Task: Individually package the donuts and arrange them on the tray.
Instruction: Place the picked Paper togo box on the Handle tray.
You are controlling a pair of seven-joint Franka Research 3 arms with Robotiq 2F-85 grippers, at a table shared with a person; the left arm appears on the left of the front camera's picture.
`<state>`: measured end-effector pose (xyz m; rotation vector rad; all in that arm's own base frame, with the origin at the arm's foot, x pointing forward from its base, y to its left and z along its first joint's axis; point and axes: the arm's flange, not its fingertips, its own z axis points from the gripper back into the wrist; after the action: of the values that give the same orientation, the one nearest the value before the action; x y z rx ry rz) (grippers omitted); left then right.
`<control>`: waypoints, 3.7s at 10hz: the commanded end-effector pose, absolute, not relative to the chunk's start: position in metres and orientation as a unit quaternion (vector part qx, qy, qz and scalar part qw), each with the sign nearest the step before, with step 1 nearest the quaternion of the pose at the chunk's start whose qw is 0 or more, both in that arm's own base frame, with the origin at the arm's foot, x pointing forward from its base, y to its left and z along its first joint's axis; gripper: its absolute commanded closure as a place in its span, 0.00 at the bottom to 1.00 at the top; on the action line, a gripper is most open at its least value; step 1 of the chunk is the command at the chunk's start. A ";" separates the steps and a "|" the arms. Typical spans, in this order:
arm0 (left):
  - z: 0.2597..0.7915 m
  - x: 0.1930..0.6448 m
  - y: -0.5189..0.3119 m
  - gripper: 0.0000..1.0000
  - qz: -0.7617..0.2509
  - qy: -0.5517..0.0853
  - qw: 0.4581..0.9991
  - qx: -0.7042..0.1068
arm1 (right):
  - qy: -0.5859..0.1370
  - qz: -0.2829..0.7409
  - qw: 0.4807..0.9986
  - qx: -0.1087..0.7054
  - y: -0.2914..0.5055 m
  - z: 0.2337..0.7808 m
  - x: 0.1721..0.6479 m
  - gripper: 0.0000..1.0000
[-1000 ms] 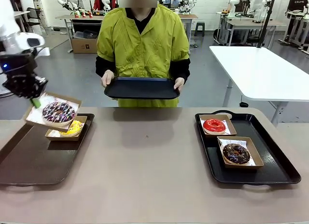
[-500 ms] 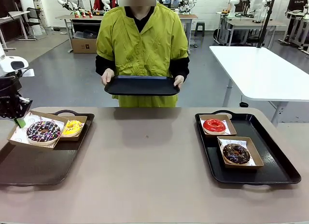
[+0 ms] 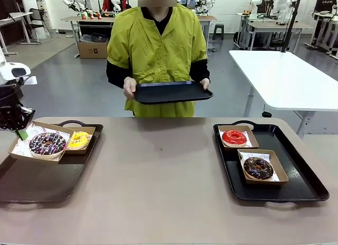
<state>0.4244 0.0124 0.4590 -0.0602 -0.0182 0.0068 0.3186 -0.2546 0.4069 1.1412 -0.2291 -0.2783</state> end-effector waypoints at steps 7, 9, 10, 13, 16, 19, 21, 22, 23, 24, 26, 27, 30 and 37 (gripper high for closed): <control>0.420 0.406 0.017 0.99 -0.015 -0.007 1.000 -0.015 | -0.107 -0.135 0.822 0.543 -0.254 0.411 0.318 0.00; 0.397 0.388 0.022 0.99 -0.008 -0.013 1.000 -0.018 | -0.107 -0.135 0.822 0.543 -0.254 0.411 0.318 0.00; 0.392 0.389 0.027 0.99 -0.005 -0.023 1.000 -0.019 | -0.107 -0.135 0.822 0.543 -0.254 0.411 0.318 0.00; 0.375 0.396 0.033 0.99 -0.001 -0.014 1.000 -0.025 | -0.107 -0.135 0.822 0.543 -0.254 0.411 0.318 0.00; 0.371 0.400 0.032 0.99 -0.013 -0.008 1.000 -0.021 | -0.107 -0.135 0.822 0.543 -0.254 0.411 0.318 0.00; 0.371 0.400 0.031 0.40 -0.021 -0.003 1.000 -0.022 | -0.107 -0.135 0.822 0.543 -0.254 0.411 0.318 0.00; 0.378 0.399 0.034 0.00 -0.017 -0.007 0.999 -0.028 | -0.107 -0.135 0.822 0.543 -0.254 0.411 0.318 0.00; 0.381 0.398 0.034 0.00 -0.016 -0.009 0.999 -0.032 | -0.107 -0.135 0.822 0.543 -0.254 0.411 0.318 0.00; 0.384 0.397 0.035 0.18 -0.016 -0.010 0.999 -0.035 | -0.107 -0.135 0.822 0.543 -0.254 0.411 0.318 0.00; 0.385 0.396 0.035 0.09 -0.016 -0.010 0.999 -0.040 | -0.107 -0.135 0.822 0.543 -0.254 0.411 0.318 0.00; 0.391 0.397 0.038 0.00 -0.016 -0.008 0.998 -0.060 | -0.107 -0.135 0.822 0.543 -0.254 0.411 0.318 0.00; 0.394 0.395 0.038 0.00 -0.016 -0.008 0.997 -0.070 | -0.107 -0.135 0.822 0.543 -0.254 0.411 0.318 0.00; 0.406 0.394 0.046 0.00 -0.026 -0.010 0.993 -0.111 | -0.107 -0.135 0.822 0.543 -0.254 0.411 0.318 0.00; 0.481 0.385 0.197 0.00 -0.045 -0.098 0.866 -0.488 | -0.107 -0.135 0.822 0.543 -0.254 0.411 0.318 0.00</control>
<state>0.3671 0.1739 0.4897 -0.9222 -0.1896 -0.1282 0.3185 -0.2544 0.4070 1.1422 -0.2281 -0.2776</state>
